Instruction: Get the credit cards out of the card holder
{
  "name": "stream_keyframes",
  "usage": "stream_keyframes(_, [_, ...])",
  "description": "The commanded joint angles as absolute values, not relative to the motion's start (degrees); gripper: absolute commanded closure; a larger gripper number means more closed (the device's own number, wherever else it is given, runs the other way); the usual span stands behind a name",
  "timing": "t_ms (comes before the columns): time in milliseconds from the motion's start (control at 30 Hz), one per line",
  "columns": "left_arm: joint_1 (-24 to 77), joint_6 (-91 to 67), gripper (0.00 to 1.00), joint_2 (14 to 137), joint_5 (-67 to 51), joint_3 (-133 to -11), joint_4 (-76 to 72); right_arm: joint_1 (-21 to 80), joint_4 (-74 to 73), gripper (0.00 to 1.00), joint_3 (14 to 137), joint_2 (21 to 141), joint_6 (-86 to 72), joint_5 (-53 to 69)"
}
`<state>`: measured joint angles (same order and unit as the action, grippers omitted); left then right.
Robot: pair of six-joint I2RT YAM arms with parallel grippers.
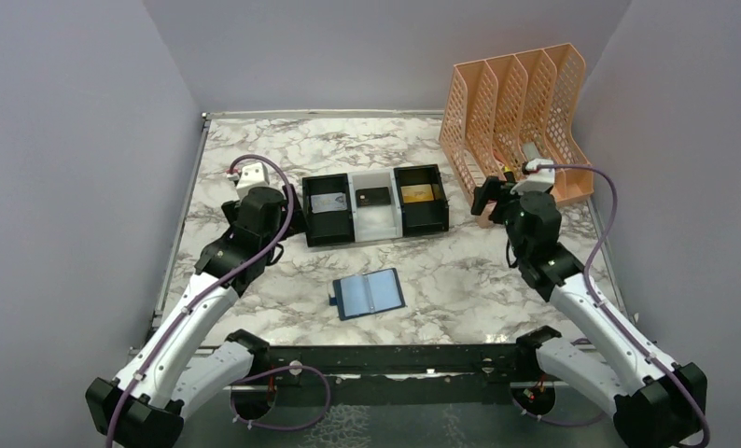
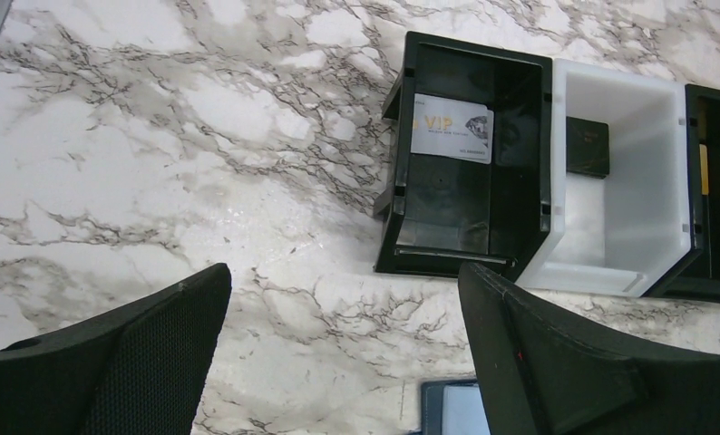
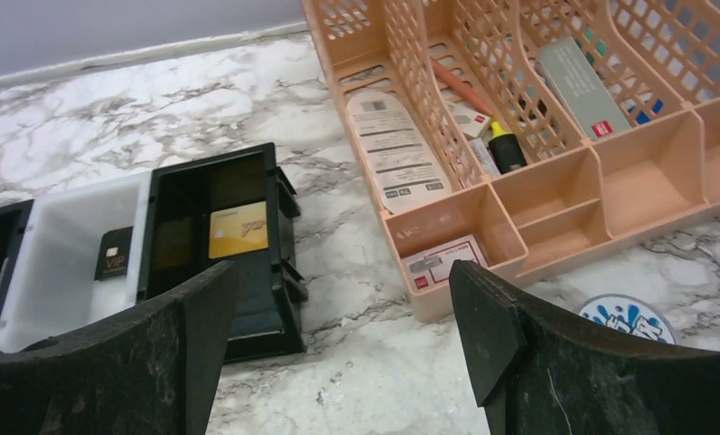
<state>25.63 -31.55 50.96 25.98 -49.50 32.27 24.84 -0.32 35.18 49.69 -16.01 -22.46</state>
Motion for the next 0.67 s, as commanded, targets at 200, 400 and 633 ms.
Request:
stream_keyframes(200, [25.3,-28.7,0.01,46.3,33.4,-54.6,34.5,21.7,-3.1,0.08,49.5,45.4,-6.7,-0.6])
stream_keyframes(400, [25.5,-25.1,0.01,46.0,34.9,-61.3,34.6,21.7,-10.5,0.04,56.9,46.5,-3.6,3.6])
stream_keyframes(633, [25.4,-24.6,0.01,44.7,32.7,-60.7,34.6,21.7,-10.2,0.02,54.7,47.4,-4.2,0.4])
